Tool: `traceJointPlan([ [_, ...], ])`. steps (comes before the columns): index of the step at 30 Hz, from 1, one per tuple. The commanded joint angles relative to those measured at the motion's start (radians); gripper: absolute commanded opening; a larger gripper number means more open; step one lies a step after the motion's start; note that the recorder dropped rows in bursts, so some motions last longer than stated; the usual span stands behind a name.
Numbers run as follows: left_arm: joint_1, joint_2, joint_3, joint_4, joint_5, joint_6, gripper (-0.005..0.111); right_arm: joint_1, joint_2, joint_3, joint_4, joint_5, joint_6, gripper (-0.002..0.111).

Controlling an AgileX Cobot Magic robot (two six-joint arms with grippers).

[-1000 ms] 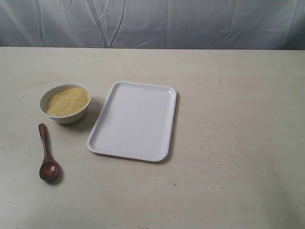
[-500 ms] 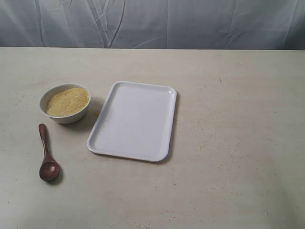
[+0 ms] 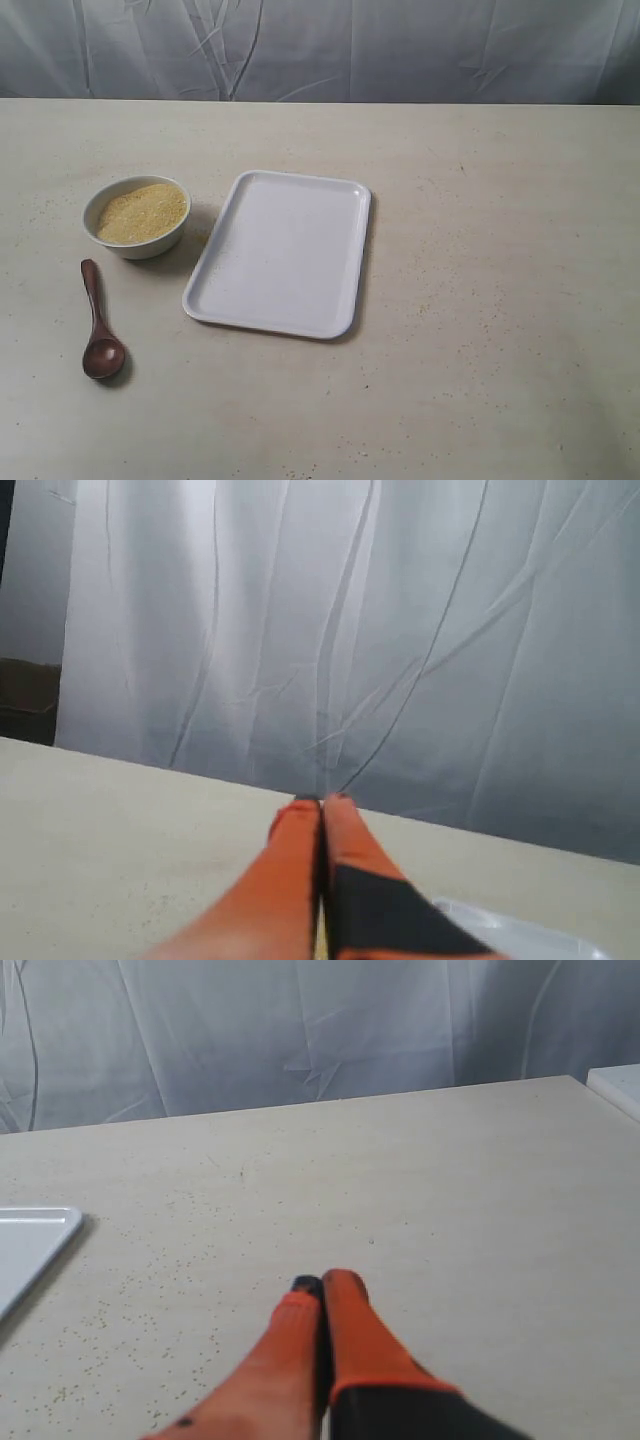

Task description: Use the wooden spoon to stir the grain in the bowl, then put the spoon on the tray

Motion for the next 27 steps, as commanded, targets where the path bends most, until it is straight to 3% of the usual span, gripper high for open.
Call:
traceJointPlan([
  [1,0.003,-0.004,0.004,-0.074,-0.085,-0.010,0.000,0.003,-0.005,0.002,0.001,-0.009,-0.001,0.000],
  [7,0.003,-0.004,0.004,-0.082,-0.178,-0.010,0.000,0.003,-0.005,0.002,0.001,-0.009,-0.001,0.000],
  [11,0.003,0.039,-0.083,-0.081,-0.119,0.005,0.000,0.003,-0.005,0.002,0.001,-0.009,-0.001,0.000],
  [18,0.003,0.424,-0.433,0.012,0.117,0.026,0.000,0.003,-0.005,0.002,0.001,-0.009,-0.001,0.000],
  [23,0.003,0.760,-0.682,0.109,0.389,0.024,0.000,0.003,-0.005,0.002,0.001,-0.009,-0.001,0.000],
  [27,0.003,0.940,-0.746,0.119,0.405,0.024,0.000,0.003,-0.005,0.002,0.001,-0.009,-0.001,0.000],
])
